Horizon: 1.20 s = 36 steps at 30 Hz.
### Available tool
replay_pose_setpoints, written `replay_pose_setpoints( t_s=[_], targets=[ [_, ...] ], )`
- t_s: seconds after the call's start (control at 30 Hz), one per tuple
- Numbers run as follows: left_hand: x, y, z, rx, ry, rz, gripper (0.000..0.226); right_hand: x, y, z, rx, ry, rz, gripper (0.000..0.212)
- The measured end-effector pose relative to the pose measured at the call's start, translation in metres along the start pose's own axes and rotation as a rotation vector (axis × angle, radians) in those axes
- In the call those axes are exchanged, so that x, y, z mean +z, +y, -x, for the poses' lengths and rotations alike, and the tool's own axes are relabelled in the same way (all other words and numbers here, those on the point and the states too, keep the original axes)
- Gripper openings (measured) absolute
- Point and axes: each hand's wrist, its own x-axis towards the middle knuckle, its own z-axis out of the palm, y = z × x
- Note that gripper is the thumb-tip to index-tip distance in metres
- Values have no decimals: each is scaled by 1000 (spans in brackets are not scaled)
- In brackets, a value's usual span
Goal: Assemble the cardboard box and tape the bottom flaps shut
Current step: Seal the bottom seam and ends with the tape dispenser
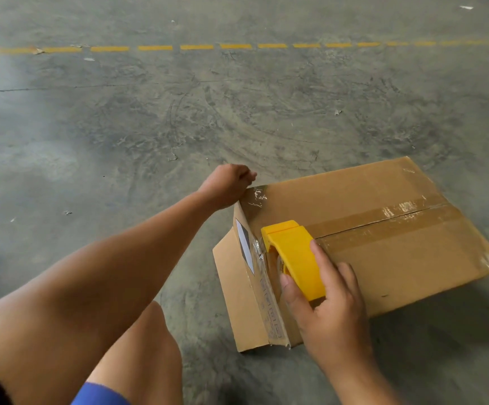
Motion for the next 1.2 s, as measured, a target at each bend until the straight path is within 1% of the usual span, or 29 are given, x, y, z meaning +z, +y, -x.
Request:
replay_pose_setpoints(
  t_s=[0.07,0.1,0.17,0.23,0.33,0.53,0.67,0.73,0.83,0.93,1.2],
  targets=[
    [11,15,19,81,-23,-78,43,0,-1,0,-12,19,3,73],
    [18,20,25,83,-20,-114,47,-1,-1,0,-8,15,3,73],
    [31,23,31,9,-13,-137,53,-1,-2,0,1,1,13,73],
    [40,23,32,-52,-13,-114,53,-3,-4,0,7,-10,20,73],
    [45,21,31,-59,-15,-80,51,-6,-6,0,26,-39,25,73],
    [39,12,18,-60,-116,-153,55,-11,-10,-4,62,-79,54,73],
    [46,9,26,-60,-231,-235,61,-8,-8,5,78,-89,59,71],
    [51,0,34,-78,-246,-262,65,-6,-6,13,80,-90,52,70],
    [60,-9,38,-108,-238,-181,68,-3,2,24,79,-110,31,71],
    [75,-10,38,-134,-238,-55,63,2,14,30,103,-155,30,74],
    [140,-25,52,-274,-224,-21,56,25,66,48,134,-273,55,76]
  ],
)
